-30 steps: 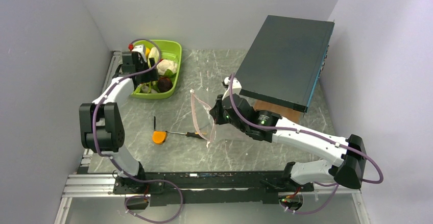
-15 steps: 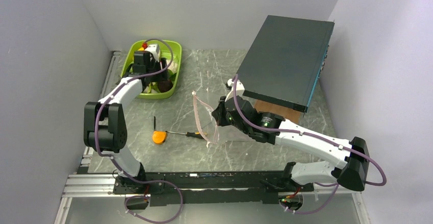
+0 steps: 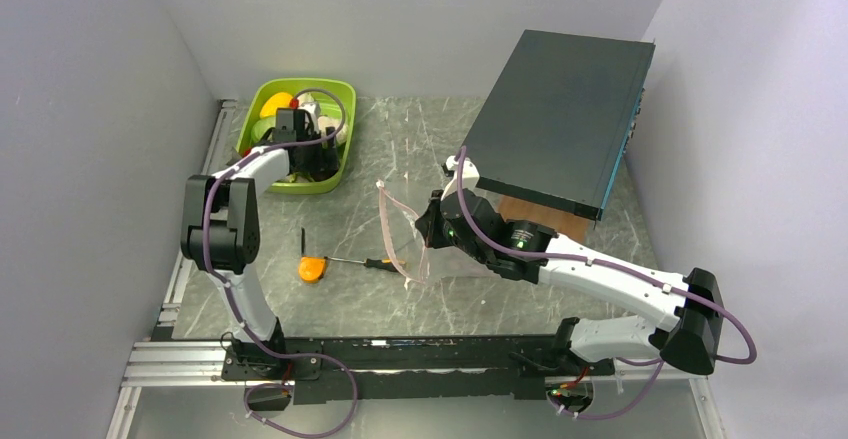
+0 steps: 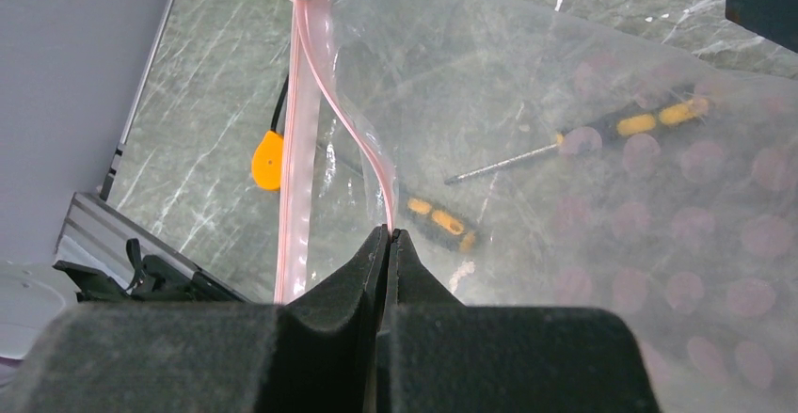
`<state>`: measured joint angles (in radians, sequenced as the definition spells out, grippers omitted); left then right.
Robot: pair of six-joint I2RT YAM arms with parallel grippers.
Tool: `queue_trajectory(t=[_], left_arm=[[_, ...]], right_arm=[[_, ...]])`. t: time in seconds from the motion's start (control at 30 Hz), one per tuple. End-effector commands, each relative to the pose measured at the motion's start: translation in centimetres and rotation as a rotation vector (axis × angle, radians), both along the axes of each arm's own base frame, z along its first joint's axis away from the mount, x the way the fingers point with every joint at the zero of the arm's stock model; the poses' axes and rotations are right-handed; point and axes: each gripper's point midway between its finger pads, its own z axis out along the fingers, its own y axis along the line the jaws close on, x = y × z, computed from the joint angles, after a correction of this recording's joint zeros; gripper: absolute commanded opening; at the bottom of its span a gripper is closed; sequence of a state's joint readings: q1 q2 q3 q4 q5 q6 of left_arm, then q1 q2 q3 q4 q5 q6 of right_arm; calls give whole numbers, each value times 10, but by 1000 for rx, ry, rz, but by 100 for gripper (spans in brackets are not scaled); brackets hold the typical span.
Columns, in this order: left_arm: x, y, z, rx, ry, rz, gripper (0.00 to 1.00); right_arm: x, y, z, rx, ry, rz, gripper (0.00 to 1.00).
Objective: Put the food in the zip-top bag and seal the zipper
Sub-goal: Pick up the fake vegetable from the bin, then place the fake vegetable in the zipper food storage bag.
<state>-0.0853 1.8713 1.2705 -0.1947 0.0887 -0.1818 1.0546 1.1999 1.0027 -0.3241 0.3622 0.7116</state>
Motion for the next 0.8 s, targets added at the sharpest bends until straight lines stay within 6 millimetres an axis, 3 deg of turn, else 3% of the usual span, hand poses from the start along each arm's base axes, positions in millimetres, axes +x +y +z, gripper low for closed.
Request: queue_trajectory(t=[0.0,0.1,0.3,0.37,0.57,0.77], left_arm=[[13,-4,13,-27,-32,8,89],[12,-2,11,-19,-17,10,84],[13,-1,34,-21,-57,13,55],[12,-2,51,-37,-73,15,46],[-2,-13,111,-107,-165,-4,33],[-31,-57,160,-310,-198,-186,23]], right_arm=[[4,-3,14,38,-30,-28,0],[4,-3,13,40,-28,-29,0],[4,0,11,44,-20,-30,0],[5,1,12,49,-27,-28,0],[9,0,17,44,-48,-38,0],[14,0,23,42,-69,-41,0]])
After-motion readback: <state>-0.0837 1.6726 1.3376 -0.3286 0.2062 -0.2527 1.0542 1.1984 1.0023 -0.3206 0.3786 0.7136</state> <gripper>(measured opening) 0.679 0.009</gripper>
